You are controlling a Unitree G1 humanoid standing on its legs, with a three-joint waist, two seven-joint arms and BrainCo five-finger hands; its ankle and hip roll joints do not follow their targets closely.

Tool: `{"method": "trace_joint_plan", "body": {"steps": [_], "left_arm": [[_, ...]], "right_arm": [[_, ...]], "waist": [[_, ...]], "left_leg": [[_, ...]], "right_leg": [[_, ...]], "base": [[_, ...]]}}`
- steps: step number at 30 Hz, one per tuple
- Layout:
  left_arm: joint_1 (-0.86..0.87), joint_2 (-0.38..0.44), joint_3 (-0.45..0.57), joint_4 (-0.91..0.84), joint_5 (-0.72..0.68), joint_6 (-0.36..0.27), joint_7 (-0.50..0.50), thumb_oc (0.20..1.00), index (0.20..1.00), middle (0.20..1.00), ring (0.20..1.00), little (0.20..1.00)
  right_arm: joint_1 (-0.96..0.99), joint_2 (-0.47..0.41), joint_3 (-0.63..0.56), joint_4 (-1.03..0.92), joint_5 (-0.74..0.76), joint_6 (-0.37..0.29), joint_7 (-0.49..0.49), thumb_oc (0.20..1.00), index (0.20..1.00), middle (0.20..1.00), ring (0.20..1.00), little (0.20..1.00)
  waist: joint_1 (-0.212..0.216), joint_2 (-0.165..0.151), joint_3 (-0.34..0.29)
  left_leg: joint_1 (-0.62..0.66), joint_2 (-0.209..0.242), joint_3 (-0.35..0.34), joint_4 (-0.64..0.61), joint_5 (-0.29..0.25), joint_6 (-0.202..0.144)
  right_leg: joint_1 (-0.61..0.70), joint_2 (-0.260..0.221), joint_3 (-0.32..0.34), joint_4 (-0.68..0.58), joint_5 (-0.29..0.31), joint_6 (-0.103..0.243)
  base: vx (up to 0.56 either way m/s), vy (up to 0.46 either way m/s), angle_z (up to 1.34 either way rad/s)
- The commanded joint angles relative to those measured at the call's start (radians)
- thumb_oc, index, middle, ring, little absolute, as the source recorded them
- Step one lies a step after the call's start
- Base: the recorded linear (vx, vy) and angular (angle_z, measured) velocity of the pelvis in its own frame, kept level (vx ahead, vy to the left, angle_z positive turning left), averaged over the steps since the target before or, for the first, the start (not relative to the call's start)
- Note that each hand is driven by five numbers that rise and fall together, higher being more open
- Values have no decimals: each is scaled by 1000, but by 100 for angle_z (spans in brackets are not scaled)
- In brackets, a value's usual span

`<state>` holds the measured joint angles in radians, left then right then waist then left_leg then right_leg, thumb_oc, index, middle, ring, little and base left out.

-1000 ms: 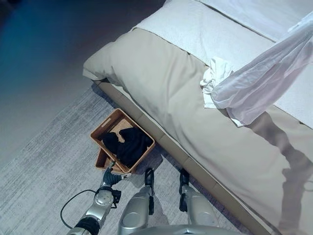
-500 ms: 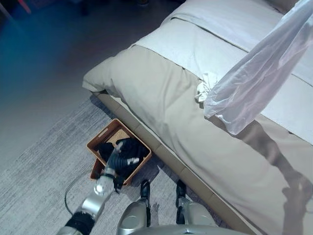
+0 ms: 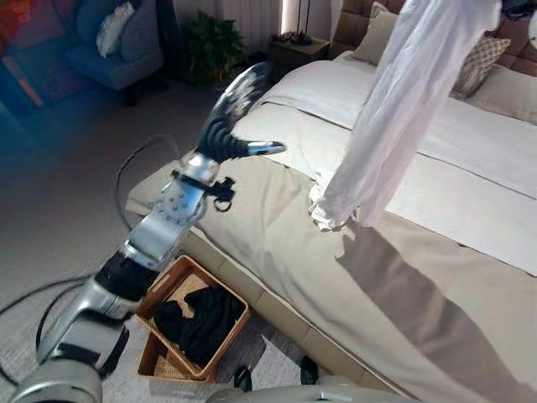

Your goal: Pick up clothes into the bucket

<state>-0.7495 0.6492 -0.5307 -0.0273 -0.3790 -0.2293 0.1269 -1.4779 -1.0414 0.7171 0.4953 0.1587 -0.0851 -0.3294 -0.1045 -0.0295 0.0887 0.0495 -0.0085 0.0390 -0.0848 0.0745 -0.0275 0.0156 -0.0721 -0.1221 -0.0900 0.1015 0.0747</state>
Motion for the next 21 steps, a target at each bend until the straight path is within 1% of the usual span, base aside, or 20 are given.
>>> {"method": "trace_joint_plan", "body": {"steps": [1, 3, 4, 5, 6, 7, 11, 13, 14, 15, 16, 18, 19, 21], "left_arm": [[-88, 13, -44, 92, -47, -20, -3, 1000, 1000, 1000, 1000, 1000], [-141, -16, -89, 151, -66, -13, -6, 1000, 1000, 1000, 1000, 1000], [-145, -18, -91, 155, -67, -15, -6, 1000, 1000, 1000, 1000, 1000], [-185, -49, -127, 210, -82, -6, -14, 1000, 1000, 1000, 1000, 1000], [-186, -49, -127, 211, -82, -6, -14, 1000, 1000, 1000, 1000, 1000], [-203, -77, -139, 254, -88, 4, -11, 1000, 1000, 1000, 1000, 1000], [-225, -133, -158, 348, -63, 18, 2, 1000, 1000, 1000, 1000, 1000], [-228, -146, -158, 377, -55, 19, 7, 1000, 1000, 1000, 1000, 1000], [-228, -169, -145, 433, -21, 27, 29, 1000, 1000, 1000, 1000, 1000], [-228, -171, -146, 435, -20, 26, 30, 1000, 1000, 1000, 1000, 1000], [-220, -189, -123, 493, 33, 38, 59, 1000, 1000, 1000, 1000, 1000], [-217, -200, -113, 520, 58, 40, 76, 1000, 1000, 1000, 1000, 1000], [-202, -222, -86, 567, 105, 54, 107, 1000, 1000, 1000, 1000, 1000], [-192, -237, -61, 622, 172, 74, 138, 1000, 1000, 1000, 1000, 1000]], "right_arm": [[-71, -28, 22, -67, 61, -50, 36, 200, 200, 200, 200, 200], [-59, -26, 31, -121, 82, -51, 62, 200, 200, 200, 200, 200], [-57, -28, 29, -123, 82, -51, 62, 200, 200, 200, 200, 200], [-43, -20, 32, -165, 102, -55, 86, 200, 200, 200, 200, 200], [-43, -20, 31, -165, 102, -55, 86, 200, 200, 200, 200, 200], [-19, -19, 30, -230, 112, -61, 103, 200, 200, 200, 200, 200], [23, -10, 8, -359, 123, -81, 131, 200, 200, 200, 200, 200], [35, -6, -3, -394, 131, -88, 135, 200, 200, 200, 200, 200], [47, 7, -18, -467, 140, -108, 145, 200, 200, 200, 200, 200], [51, 6, -21, -470, 139, -107, 145, 200, 200, 200, 200, 200], [64, 14, -44, -528, 148, -124, 152, 200, 200, 200, 200, 200], [78, 19, -59, -560, 152, -129, 155, 200, 200, 200, 200, 200], [102, 28, -89, -606, 168, -143, 161, 200, 200, 200, 200, 200], [122, 37, -113, -659, 183, -156, 168, 200, 200, 200, 200, 200]], "waist": [[8, -38, -81], [4, -34, -83], [5, -35, -82], [2, -32, -86], [3, -32, -86], [-3, -28, -90], [-10, -23, -92], [-11, -24, -92], [-12, -22, -93], [-12, -23, -92], [-13, -21, -91], [-12, -21, -92], [-13, -21, -92], [-14, -21, -92]], "left_leg": [[-17, 6, -23, 97, -112, -21], [-10, 6, -18, 95, -111, -22], [-10, 7, -18, 94, -111, -22], [-2, 9, -13, 92, -111, -22], [-1, 9, -13, 92, -111, -22], [5, 10, -10, 92, -111, -23], [13, 12, -6, 91, -111, -23], [15, 12, -5, 92, -111, -23], [18, 13, -4, 94, -113, -22], [19, 13, -4, 94, -113, -22], [22, 14, -3, 94, -114, -21], [24, 14, -2, 93, -114, -20], [25, 15, -1, 93, -115, -19], [26, 15, 1, 93, -115, -18]], "right_leg": [[15, -42, -35, 102, -96, 62], [22, -41, -35, 98, -96, 61], [23, -41, -35, 98, -96, 61], [30, -40, -33, 95, -95, 61], [31, -40, -33, 95, -95, 61], [35, -40, -31, 93, -95, 62], [44, -40, -30, 92, -96, 62], [46, -40, -29, 91, -96, 61], [50, -39, -27, 88, -97, 61], [51, -39, -27, 88, -97, 61], [51, -39, -25, 86, -97, 61], [52, -38, -24, 86, -99, 61], [54, -38, -25, 86, -99, 60], [54, -37, -24, 86, -99, 60]], "base": [[6, -11, -10], [-4, -5, -3], [0, 0, 0], [6, -4, -4], [11, -7, -5], [1, -5, -5], [-8, -6, -7], [0, 0, 0], [0, 0, 0], [0, 0, 0], [0, 0, 0], [0, 0, 0], [0, 0, 0], [0, 0, 0]]}}
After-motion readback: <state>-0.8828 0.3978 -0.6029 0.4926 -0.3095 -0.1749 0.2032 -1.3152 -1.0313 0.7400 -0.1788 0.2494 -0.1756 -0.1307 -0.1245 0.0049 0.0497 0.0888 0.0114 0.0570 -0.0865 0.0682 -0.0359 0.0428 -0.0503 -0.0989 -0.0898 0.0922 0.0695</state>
